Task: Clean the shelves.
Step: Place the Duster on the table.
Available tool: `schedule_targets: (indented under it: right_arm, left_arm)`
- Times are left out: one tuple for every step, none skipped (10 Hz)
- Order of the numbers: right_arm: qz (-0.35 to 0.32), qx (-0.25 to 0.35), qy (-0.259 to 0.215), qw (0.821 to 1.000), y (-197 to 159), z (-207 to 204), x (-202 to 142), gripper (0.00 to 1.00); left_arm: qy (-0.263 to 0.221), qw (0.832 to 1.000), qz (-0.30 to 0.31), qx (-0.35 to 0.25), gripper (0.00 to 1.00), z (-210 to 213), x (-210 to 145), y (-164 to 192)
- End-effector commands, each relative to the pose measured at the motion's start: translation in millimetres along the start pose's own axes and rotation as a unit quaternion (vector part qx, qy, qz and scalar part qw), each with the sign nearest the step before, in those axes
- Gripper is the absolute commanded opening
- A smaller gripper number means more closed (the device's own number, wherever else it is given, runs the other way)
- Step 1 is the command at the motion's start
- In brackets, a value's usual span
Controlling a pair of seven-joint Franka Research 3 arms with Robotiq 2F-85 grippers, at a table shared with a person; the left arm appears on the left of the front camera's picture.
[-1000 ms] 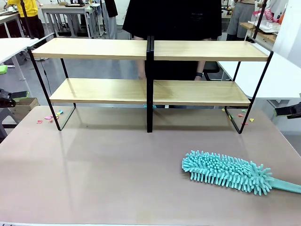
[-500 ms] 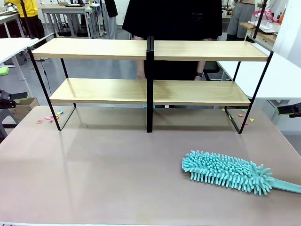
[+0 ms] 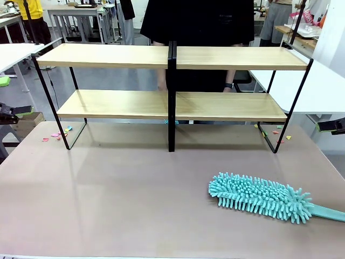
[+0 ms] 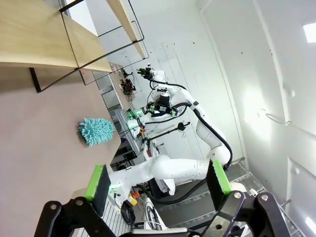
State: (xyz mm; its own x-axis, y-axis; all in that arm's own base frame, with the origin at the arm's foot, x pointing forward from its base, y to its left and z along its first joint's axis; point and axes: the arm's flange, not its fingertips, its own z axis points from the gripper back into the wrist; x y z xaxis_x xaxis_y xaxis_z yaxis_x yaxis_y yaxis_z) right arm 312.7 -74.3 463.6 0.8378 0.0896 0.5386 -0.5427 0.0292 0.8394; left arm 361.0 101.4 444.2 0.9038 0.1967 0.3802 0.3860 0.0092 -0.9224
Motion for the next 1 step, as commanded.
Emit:
schedule_targets:
  right_arm:
    - [0.005,0.003,0.006,1.0,1.5,3.2,0.1,1.0]
  left_arm:
    - [-0.004,1.0,0.001,-0.001,1.0,-1.3,-1.9,-1.1]
